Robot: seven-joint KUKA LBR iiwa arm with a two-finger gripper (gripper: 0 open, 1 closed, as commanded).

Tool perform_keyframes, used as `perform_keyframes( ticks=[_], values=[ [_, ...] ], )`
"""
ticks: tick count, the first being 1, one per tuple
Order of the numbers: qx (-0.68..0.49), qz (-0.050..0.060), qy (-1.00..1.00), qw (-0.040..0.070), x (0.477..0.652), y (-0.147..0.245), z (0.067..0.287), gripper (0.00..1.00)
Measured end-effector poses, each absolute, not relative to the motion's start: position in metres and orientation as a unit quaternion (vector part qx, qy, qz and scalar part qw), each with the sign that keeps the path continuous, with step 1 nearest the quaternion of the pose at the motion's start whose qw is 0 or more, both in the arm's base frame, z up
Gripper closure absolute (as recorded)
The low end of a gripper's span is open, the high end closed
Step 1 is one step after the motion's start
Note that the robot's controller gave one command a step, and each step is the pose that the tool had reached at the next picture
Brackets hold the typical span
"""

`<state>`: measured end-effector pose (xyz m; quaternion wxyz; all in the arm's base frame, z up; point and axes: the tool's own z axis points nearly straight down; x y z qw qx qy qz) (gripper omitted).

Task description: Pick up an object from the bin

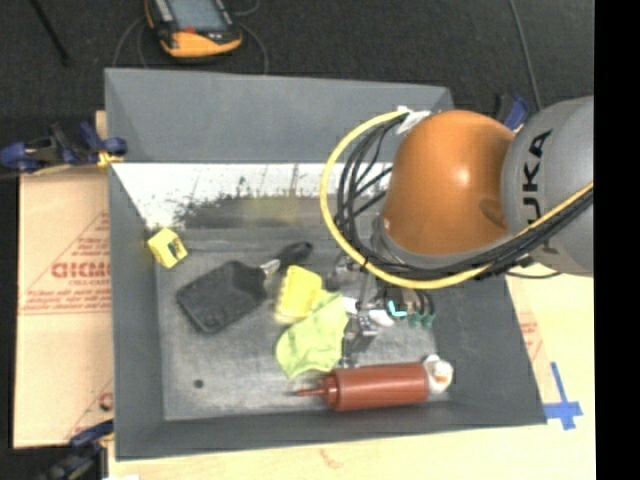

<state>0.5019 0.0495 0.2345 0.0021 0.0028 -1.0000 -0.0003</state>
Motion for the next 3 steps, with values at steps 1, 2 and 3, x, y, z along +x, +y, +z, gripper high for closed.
perform_keyframes(
  ticks=[1,2,3],
  values=[
    [0.002,-0.001,-1.000,-0.002,0.503,0.049,0.238,0.00],
    [0.036,0.000,-0.999,-0.003,0.520,0.079,0.076,1.00],
    [0.036,-0.001,-0.999,-0.002,0.520,0.079,0.076,0.00]
  ],
)
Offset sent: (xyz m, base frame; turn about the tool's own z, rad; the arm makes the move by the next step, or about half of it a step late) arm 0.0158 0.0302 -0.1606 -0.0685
